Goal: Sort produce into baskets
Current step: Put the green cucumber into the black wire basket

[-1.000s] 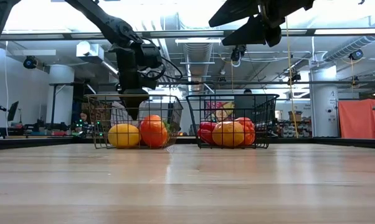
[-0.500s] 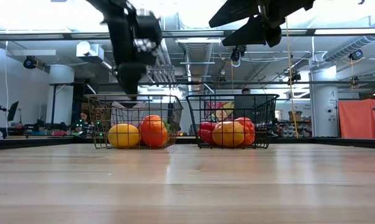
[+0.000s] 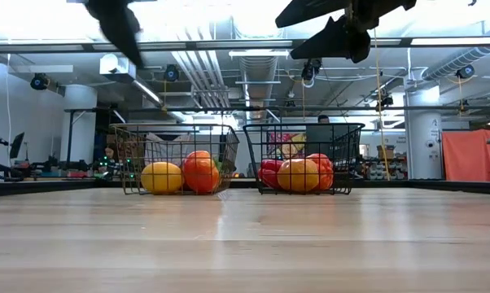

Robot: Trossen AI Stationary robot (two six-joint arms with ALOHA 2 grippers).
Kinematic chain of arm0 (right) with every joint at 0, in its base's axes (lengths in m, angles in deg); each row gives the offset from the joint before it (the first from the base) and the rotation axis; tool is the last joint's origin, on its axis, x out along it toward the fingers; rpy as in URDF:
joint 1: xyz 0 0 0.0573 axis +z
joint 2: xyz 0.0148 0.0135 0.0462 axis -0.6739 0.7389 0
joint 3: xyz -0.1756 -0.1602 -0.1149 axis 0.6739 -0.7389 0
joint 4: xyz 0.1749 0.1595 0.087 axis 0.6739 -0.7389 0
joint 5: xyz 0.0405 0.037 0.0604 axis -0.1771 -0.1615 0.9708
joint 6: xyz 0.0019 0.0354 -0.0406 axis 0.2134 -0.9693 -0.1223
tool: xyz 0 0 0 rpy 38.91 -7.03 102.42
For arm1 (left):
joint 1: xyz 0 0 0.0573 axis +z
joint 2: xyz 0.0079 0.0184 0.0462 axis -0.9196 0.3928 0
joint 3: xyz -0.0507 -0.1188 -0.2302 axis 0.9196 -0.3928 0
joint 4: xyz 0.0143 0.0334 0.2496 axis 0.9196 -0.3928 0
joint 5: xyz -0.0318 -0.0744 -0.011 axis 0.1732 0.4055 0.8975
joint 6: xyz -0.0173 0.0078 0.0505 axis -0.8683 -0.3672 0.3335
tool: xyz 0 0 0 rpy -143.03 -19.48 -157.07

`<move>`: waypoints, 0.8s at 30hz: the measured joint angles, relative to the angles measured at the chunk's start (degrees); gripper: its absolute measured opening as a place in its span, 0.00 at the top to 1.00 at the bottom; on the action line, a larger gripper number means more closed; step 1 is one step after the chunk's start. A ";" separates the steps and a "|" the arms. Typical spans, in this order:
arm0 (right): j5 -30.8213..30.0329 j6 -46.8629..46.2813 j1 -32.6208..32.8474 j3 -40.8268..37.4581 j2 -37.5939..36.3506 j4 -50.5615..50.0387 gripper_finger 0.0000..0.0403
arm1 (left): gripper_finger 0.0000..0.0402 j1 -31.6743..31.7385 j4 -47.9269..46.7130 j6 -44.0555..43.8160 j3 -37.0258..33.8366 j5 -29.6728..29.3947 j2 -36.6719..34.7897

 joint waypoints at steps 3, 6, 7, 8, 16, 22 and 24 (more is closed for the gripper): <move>0.31 -0.06 0.12 0.00 -0.01 0.00 0.14 | 0.41 -9.40 -0.30 -11.20 -0.93 0.14 -0.25; 0.31 -0.06 0.12 0.00 -0.01 0.02 0.14 | 0.41 -17.48 -0.36 -23.38 -0.73 0.14 0.87; 0.31 -0.06 0.10 0.00 -0.01 0.13 0.14 | 0.41 -19.69 -0.35 -27.35 -0.56 0.14 1.46; 0.31 -0.04 0.10 0.00 -0.01 0.43 0.14 | 0.41 -21.48 -0.34 -31.04 -0.43 0.11 2.18; 0.25 -0.04 0.21 0.00 -0.01 0.87 0.14 | 0.44 -28.05 -1.81 -49.49 -0.16 4.09 9.26; 1.18 -0.04 0.23 0.00 -0.01 0.85 0.14 | 0.44 -29.41 -1.89 -58.38 -0.14 10.16 13.72; 1.27 -0.02 0.23 0.00 0.00 0.85 0.14 | 0.43 -29.90 -1.85 -60.53 -0.14 11.87 14.76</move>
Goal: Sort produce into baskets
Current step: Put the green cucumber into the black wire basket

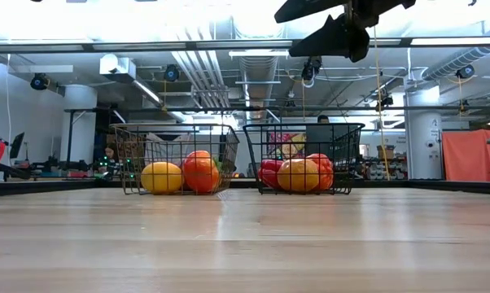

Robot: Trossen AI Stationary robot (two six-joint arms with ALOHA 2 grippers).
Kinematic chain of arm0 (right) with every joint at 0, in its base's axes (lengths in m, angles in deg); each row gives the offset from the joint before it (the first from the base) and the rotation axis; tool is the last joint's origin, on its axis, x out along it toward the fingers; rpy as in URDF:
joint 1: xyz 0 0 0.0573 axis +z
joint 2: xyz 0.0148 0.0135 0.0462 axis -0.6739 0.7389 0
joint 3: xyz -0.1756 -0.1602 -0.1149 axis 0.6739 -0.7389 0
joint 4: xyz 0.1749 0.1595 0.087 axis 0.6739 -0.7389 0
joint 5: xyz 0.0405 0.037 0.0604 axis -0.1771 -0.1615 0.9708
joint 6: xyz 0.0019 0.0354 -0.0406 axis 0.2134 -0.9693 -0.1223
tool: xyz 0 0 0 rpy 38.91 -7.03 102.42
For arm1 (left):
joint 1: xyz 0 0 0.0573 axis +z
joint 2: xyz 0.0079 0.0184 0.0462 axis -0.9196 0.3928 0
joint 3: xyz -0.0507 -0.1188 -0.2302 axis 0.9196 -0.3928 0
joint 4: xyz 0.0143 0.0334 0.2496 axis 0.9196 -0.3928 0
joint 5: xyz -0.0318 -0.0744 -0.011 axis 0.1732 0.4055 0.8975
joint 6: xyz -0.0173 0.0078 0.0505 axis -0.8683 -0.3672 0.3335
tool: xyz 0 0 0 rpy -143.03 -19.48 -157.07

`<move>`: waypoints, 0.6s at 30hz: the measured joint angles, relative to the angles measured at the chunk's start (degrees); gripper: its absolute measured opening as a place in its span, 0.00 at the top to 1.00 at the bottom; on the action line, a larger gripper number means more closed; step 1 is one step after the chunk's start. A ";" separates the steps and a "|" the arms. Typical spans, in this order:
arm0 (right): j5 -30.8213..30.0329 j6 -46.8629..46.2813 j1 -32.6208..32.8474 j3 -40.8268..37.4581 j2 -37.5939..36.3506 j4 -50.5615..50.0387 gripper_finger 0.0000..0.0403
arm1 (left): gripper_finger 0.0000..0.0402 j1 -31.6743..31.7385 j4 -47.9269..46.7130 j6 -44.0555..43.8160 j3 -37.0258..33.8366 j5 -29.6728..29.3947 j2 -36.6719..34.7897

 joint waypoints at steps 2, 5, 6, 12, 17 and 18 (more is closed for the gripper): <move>0.06 0.09 0.00 0.00 0.01 -0.03 0.14 | 0.42 -0.41 -0.11 -1.82 0.00 0.75 0.67; 0.12 0.12 0.00 0.00 0.02 -0.44 0.14 | 0.40 -0.88 -0.11 -5.52 0.04 0.69 1.79; 0.24 0.22 0.00 0.00 0.02 -0.52 0.14 | 0.39 -1.14 -0.12 -6.36 0.04 0.73 2.30; 0.29 1.12 -0.02 0.00 0.01 -0.58 0.14 | 0.34 -1.68 0.00 -8.46 0.36 1.82 5.80; 0.29 1.42 -0.02 0.00 0.02 -0.53 0.14 | 0.33 -1.65 -0.09 -8.38 1.05 2.07 8.18; 0.29 1.49 -0.01 0.00 0.02 -0.53 0.14 | 0.33 -1.65 -0.11 -8.38 1.05 2.11 8.59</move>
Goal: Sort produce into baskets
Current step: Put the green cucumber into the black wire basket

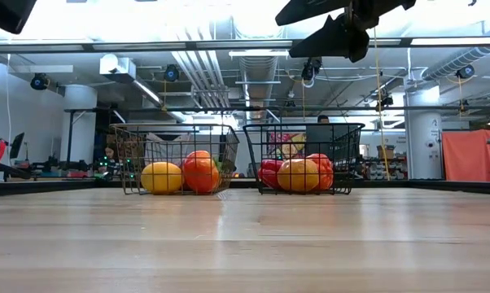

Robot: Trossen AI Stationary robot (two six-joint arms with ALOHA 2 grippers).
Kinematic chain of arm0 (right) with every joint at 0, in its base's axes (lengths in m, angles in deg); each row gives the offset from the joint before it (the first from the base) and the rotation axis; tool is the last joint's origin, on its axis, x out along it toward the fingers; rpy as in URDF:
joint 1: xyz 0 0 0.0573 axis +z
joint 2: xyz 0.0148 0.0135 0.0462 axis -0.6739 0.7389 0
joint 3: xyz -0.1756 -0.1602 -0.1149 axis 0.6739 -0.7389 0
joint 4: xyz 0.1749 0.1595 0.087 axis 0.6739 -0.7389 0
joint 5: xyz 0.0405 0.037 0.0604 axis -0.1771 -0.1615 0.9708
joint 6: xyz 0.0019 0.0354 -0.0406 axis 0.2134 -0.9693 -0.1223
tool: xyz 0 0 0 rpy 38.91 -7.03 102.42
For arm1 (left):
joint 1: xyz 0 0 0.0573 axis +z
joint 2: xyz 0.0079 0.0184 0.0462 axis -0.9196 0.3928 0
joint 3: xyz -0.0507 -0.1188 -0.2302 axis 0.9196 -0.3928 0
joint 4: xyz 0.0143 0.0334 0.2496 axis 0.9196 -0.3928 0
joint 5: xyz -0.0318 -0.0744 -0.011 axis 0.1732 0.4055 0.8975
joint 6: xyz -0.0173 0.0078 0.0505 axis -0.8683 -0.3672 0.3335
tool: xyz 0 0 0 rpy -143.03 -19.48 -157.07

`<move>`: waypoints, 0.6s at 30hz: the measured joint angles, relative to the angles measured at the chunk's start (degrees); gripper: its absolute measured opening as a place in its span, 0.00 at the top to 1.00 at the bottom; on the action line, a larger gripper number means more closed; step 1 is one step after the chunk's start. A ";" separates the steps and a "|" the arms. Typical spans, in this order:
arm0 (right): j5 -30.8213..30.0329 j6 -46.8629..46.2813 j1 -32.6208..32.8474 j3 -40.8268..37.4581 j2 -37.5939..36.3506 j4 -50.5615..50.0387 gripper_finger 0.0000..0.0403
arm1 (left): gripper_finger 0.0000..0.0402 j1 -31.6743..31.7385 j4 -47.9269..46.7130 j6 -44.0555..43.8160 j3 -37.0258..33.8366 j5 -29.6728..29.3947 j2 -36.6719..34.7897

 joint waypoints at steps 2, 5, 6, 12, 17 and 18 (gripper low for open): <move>0.00 0.02 0.00 0.00 0.00 0.05 0.14 | 0.33 0.00 0.04 0.00 -0.02 0.26 0.69; 0.00 0.02 0.00 0.00 0.00 0.08 0.14 | 0.33 0.00 -0.03 0.04 -0.03 0.54 1.83; 0.00 0.04 0.00 0.00 -0.01 0.09 0.14 | 0.33 0.00 -0.07 0.05 -0.10 0.55 2.24; 0.00 0.02 -0.01 0.00 0.00 0.11 0.14 | 0.33 0.02 -0.28 0.15 -0.17 0.55 4.45; 0.00 0.02 0.00 0.00 0.00 0.09 0.14 | 0.33 0.02 -0.27 0.66 -0.22 0.53 6.53; 0.00 0.02 0.01 0.00 0.00 0.09 0.14 | 0.33 0.02 0.00 1.02 -0.24 0.55 6.89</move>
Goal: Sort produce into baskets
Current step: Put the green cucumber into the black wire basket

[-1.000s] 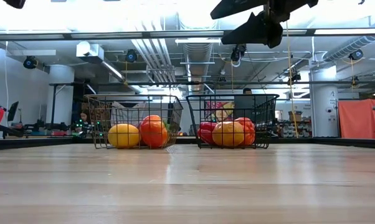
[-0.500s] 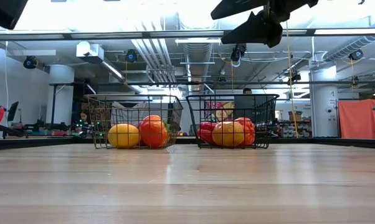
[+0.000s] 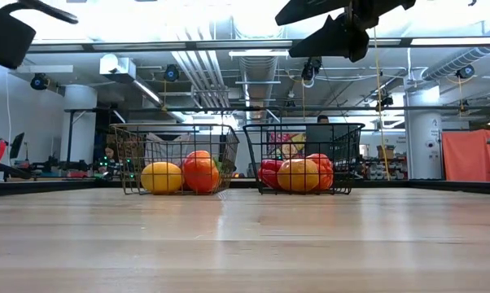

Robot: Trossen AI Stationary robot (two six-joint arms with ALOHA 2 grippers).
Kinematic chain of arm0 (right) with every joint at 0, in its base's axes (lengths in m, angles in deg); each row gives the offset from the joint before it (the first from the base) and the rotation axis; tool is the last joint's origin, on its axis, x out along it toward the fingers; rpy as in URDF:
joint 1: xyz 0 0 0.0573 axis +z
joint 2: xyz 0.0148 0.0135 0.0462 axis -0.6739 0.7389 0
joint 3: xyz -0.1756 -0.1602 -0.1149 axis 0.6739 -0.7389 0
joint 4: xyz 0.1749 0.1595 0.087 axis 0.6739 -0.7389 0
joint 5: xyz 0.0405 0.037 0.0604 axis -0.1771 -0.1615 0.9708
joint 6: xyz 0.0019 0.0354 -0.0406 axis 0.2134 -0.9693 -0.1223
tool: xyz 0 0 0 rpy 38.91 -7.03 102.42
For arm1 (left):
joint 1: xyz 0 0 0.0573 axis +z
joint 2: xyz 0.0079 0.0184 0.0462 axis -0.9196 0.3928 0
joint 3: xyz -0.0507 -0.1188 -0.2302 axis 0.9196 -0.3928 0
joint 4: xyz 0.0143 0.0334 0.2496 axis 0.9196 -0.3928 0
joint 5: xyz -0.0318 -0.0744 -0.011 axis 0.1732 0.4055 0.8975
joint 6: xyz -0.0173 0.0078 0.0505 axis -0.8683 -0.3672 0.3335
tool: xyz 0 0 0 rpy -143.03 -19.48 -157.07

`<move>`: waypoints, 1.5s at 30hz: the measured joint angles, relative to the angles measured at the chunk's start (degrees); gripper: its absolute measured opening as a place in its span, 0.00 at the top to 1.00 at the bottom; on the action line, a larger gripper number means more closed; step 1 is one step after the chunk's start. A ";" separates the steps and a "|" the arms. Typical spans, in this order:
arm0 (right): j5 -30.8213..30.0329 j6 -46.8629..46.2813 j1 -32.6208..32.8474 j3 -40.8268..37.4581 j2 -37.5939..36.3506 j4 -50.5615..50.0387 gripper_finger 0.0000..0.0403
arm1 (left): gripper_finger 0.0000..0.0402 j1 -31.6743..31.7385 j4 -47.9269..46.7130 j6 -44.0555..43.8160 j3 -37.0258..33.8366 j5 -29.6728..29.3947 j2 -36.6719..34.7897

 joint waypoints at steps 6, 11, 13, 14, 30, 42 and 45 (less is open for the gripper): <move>0.00 0.00 0.00 0.00 0.00 0.00 0.14 | 0.33 0.17 1.99 2.21 -0.02 -0.07 1.01; 0.00 0.02 -0.01 0.00 0.00 -0.02 0.14 | 0.33 0.17 3.42 4.16 -0.02 -1.09 1.01; 0.00 0.02 -0.01 0.00 -0.01 -0.02 0.14 | 0.33 0.24 4.22 4.78 -0.11 -1.37 1.22; 0.00 0.02 -0.02 0.00 -0.02 -0.02 0.14 | 0.33 0.26 4.75 5.24 -0.15 -1.54 1.47; 0.00 0.33 -0.01 0.00 -0.01 -0.09 0.14 | 0.54 0.35 6.65 12.52 0.27 -3.80 3.11; 1.43 1.05 0.14 -0.02 -0.02 0.18 0.14 | 0.53 3.36 1.67 28.08 7.92 -18.06 -0.03; 1.50 1.07 0.65 -0.02 -0.02 0.22 0.14 | 0.53 4.40 0.66 33.91 10.63 -26.39 -1.03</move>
